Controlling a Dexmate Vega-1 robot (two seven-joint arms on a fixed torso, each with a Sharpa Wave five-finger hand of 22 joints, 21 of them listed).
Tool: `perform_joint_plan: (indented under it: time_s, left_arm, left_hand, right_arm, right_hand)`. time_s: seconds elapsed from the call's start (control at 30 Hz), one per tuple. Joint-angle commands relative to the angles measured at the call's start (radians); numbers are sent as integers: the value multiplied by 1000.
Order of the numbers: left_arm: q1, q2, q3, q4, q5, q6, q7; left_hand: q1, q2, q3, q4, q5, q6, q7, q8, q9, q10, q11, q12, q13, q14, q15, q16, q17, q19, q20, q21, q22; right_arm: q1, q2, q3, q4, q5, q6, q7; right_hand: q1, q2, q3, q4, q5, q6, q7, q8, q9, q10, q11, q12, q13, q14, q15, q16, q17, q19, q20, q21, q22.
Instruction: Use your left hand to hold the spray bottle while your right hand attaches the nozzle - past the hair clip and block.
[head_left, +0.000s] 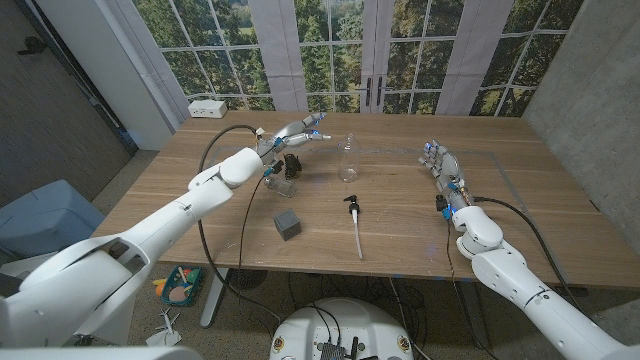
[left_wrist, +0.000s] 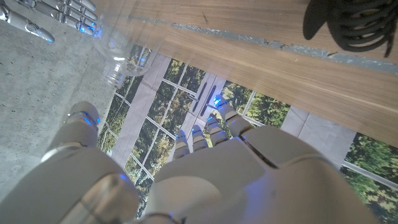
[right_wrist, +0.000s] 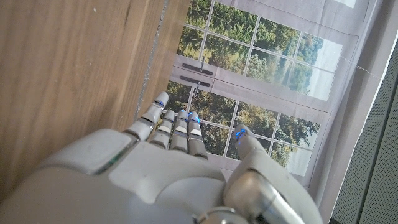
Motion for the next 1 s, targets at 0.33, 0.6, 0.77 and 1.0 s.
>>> perform_joint_plan:
  time_s: [0.33, 0.6, 0.77, 1.0]
  left_arm:
    - [-83, -82, 61, 152, -14, -65, -80]
    - [-118, -122, 80, 239, -30, -105, -107]
    - [-139, -147, 93, 295, -41, -127, -128]
    - [-172, -188, 111, 382, -60, -163, -163]
  left_hand:
    - [53, 5, -26, 2, 23, 31, 1, 18, 5, 26, -11, 9, 4, 27, -25, 3, 5, 34, -18, -5, 4]
    - [78, 6, -39, 3, 29, 41, 4, 21, 5, 38, -16, 10, 4, 43, -27, 4, 5, 50, -14, -8, 4]
    - [90, 6, -46, 3, 32, 46, 5, 23, 5, 43, -21, 10, 4, 52, -30, 5, 4, 58, -10, -9, 4]
    - [127, 4, -67, 3, 42, 62, 9, 27, 5, 67, -27, 13, 4, 87, -44, 9, 4, 89, -13, -9, 5]
  right_arm:
    - [-60, -42, 1, -130, -80, -81, -90]
    - [-66, -48, -4, -153, -105, -98, -106]
    - [-65, -48, -5, -161, -113, -108, -113]
    - [-64, -48, -4, -163, -119, -112, -116]
  right_hand:
    - [66, -17, 11, -79, 5, 22, 14, 6, 3, 23, 14, 9, 2, 36, 23, -1, -19, 31, 29, -15, 5]
    - [81, -16, 14, -96, 8, 26, 16, 7, 4, 30, 16, 10, 2, 42, 24, 0, -22, 37, 35, -19, 5]
    - [85, -16, 14, -101, 9, 29, 15, 8, 4, 30, 17, 10, 2, 45, 26, 1, -24, 39, 36, -20, 6]
    - [91, -17, 13, -109, 9, 34, 18, 9, 4, 34, 21, 11, 3, 47, 28, 1, -25, 42, 40, -23, 6]
